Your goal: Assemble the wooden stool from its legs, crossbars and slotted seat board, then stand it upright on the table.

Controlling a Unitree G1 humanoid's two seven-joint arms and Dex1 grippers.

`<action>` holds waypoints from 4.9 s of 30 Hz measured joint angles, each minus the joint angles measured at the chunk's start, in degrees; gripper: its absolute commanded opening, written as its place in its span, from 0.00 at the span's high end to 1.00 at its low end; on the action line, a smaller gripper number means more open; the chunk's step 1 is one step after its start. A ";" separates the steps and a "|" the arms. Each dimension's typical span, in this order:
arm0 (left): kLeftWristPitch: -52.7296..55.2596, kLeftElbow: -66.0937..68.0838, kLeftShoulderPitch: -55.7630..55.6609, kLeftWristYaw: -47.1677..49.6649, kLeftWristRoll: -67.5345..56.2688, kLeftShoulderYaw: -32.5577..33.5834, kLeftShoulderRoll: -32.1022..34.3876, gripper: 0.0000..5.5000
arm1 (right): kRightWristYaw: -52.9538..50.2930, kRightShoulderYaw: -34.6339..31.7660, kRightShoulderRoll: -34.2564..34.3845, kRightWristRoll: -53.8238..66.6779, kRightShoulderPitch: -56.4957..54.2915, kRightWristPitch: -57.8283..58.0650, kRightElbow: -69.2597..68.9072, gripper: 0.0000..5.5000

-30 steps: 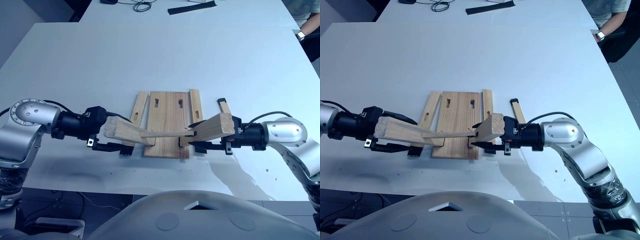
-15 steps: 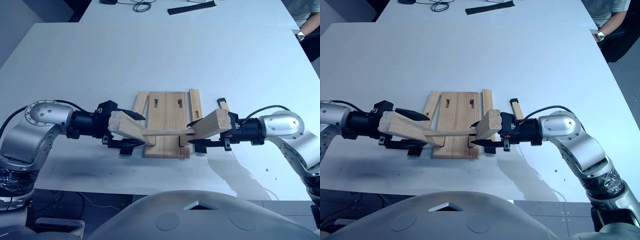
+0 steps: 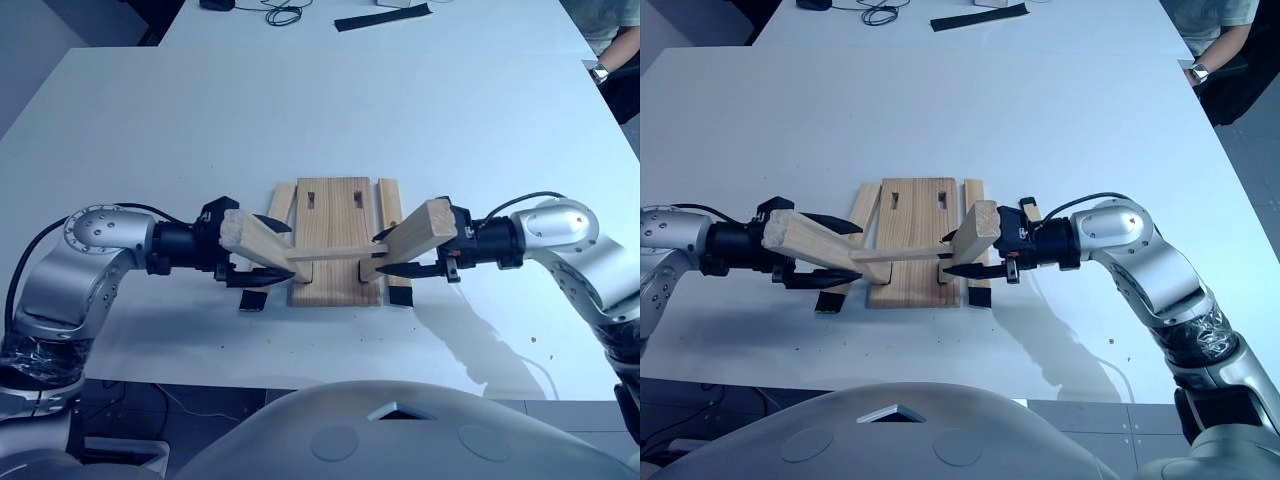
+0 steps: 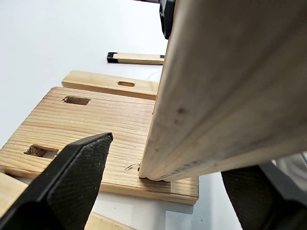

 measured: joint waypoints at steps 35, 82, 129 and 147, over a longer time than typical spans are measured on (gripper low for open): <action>4.17 3.86 -4.65 2.91 2.67 -0.87 -5.88 0.30 | 0.39 1.49 0.27 0.03 -5.56 0.98 5.93 0.63; 4.70 -2.12 -13.29 10.07 5.80 -5.16 -11.63 0.30 | -14.86 15.08 11.15 -4.94 0.78 19.82 -3.24 0.36; -4.59 2.00 -1.77 7.23 8.43 -5.76 -3.62 0.30 | -13.97 -4.62 2.17 -7.59 7.90 16.43 -8.71 0.36; -8.62 1.85 0.29 6.73 11.37 -6.00 -2.92 0.30 | -10.34 -3.02 -5.09 -20.84 16.84 -2.06 4.21 0.36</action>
